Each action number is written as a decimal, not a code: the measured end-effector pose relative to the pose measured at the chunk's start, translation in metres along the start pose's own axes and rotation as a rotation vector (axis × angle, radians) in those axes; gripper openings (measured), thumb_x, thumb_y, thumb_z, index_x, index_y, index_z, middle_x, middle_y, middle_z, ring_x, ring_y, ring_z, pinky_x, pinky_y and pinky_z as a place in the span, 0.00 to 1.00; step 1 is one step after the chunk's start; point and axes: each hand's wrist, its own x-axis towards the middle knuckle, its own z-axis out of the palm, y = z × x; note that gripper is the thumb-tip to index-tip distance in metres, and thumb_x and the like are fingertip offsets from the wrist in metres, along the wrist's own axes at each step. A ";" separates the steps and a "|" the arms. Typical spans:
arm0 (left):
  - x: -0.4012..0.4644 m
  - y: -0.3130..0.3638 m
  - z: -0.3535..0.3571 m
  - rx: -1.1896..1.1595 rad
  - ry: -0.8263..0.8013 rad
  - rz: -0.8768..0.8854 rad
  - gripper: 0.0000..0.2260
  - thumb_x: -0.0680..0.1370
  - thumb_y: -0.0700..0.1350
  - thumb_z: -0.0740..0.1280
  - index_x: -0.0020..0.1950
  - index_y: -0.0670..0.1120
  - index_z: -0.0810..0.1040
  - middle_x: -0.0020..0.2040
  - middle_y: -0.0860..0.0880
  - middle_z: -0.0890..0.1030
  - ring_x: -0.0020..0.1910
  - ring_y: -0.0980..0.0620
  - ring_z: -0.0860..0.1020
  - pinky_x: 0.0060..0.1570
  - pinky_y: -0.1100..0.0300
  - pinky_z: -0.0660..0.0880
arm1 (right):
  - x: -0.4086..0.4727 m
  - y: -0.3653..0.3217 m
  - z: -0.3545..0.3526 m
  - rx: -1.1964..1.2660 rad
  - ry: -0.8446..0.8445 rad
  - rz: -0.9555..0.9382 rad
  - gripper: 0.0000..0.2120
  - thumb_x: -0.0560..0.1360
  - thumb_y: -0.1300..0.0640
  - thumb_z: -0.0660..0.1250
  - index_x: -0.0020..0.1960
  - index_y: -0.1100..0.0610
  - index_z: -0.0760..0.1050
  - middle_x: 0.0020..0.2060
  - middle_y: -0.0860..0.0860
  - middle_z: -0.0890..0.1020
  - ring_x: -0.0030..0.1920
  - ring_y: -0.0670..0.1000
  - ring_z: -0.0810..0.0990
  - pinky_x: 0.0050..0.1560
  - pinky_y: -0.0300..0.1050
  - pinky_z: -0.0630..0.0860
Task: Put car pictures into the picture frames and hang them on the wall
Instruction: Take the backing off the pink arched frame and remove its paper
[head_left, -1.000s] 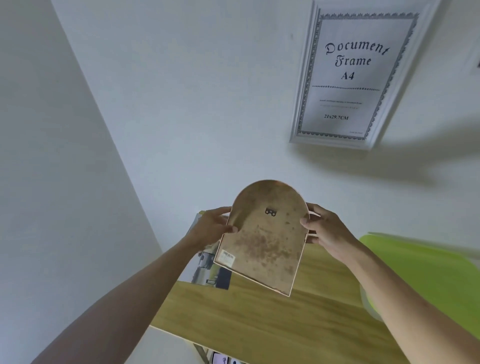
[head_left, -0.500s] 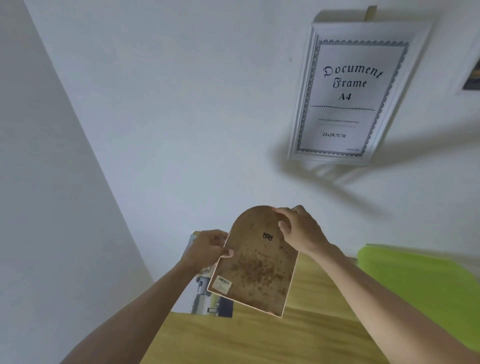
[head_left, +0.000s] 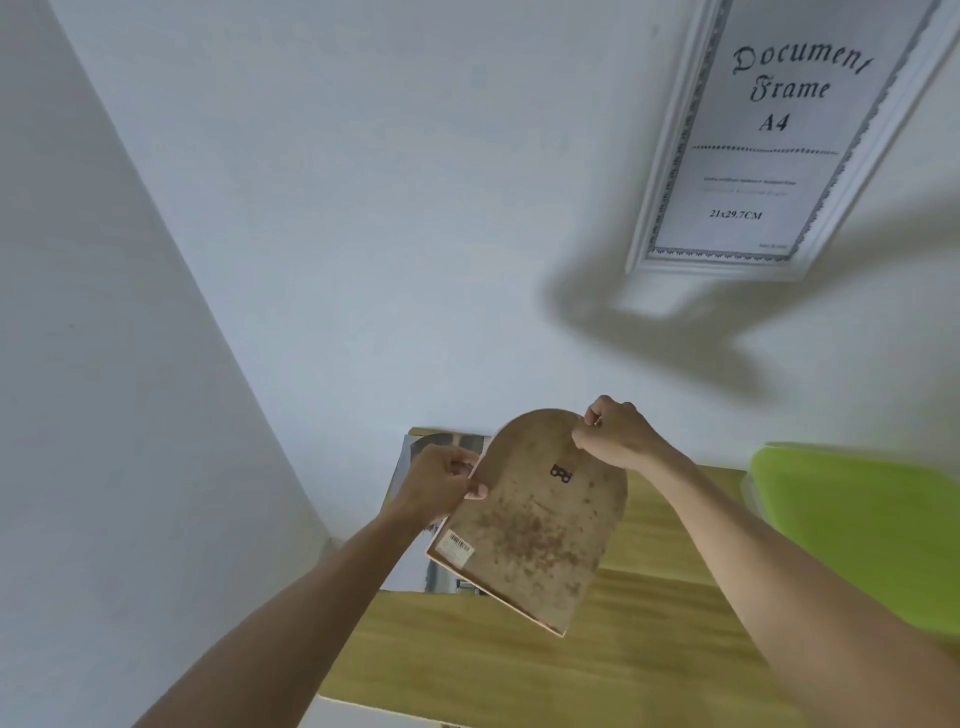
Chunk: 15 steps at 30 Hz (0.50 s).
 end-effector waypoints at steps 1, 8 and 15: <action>0.001 -0.002 -0.002 -0.005 -0.007 -0.004 0.14 0.67 0.32 0.75 0.47 0.47 0.82 0.36 0.52 0.81 0.40 0.54 0.82 0.38 0.74 0.74 | 0.002 0.000 0.000 0.016 -0.002 0.003 0.07 0.73 0.49 0.63 0.49 0.50 0.72 0.55 0.52 0.74 0.47 0.50 0.76 0.41 0.44 0.70; 0.015 -0.019 0.002 -0.154 -0.051 -0.131 0.12 0.68 0.31 0.75 0.48 0.43 0.82 0.43 0.45 0.85 0.41 0.51 0.84 0.38 0.64 0.77 | 0.002 -0.003 0.005 0.106 0.008 0.014 0.11 0.75 0.49 0.65 0.56 0.50 0.74 0.52 0.45 0.77 0.49 0.44 0.76 0.43 0.42 0.71; 0.022 -0.029 0.018 -0.325 -0.083 -0.256 0.13 0.71 0.33 0.74 0.55 0.40 0.81 0.47 0.45 0.86 0.44 0.49 0.85 0.36 0.60 0.79 | -0.015 0.036 0.002 0.377 0.085 0.154 0.23 0.71 0.50 0.71 0.65 0.47 0.72 0.55 0.44 0.77 0.58 0.48 0.77 0.51 0.46 0.72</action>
